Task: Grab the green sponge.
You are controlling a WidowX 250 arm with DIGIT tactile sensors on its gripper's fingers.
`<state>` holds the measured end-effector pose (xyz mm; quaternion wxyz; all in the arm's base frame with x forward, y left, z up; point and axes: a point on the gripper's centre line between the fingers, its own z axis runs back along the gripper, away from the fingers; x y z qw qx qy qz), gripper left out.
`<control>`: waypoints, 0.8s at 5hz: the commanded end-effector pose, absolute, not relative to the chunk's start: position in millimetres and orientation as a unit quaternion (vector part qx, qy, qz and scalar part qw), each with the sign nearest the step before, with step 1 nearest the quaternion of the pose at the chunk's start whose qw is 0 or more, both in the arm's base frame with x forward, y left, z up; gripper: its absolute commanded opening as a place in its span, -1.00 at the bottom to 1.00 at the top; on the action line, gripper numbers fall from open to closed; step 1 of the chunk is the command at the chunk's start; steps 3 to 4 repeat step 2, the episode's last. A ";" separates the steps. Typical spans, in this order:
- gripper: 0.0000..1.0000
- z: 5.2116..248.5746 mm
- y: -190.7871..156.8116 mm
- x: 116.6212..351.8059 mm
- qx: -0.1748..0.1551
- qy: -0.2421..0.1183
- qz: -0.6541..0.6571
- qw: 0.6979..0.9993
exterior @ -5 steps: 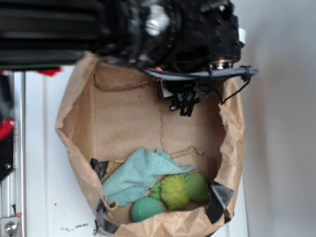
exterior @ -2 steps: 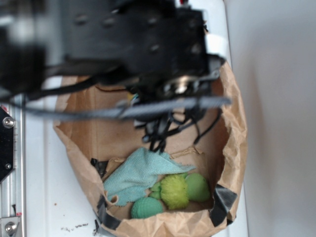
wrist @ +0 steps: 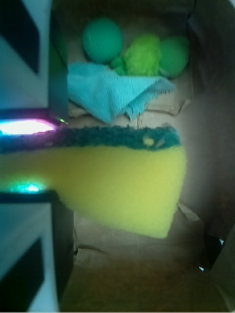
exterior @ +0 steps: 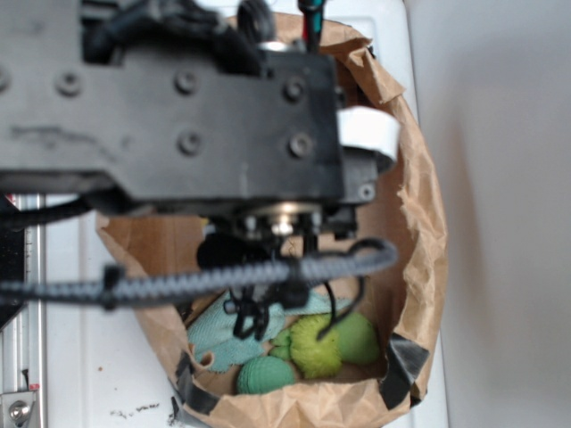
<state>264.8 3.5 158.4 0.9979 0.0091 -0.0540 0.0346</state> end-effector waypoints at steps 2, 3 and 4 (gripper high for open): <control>-0.74 201.8 11.3 276.6 0.028 -0.105 0.033 0.994; -0.74 201.8 11.3 276.6 0.028 -0.105 0.033 0.994; -0.74 201.8 11.3 276.6 0.028 -0.105 0.033 0.994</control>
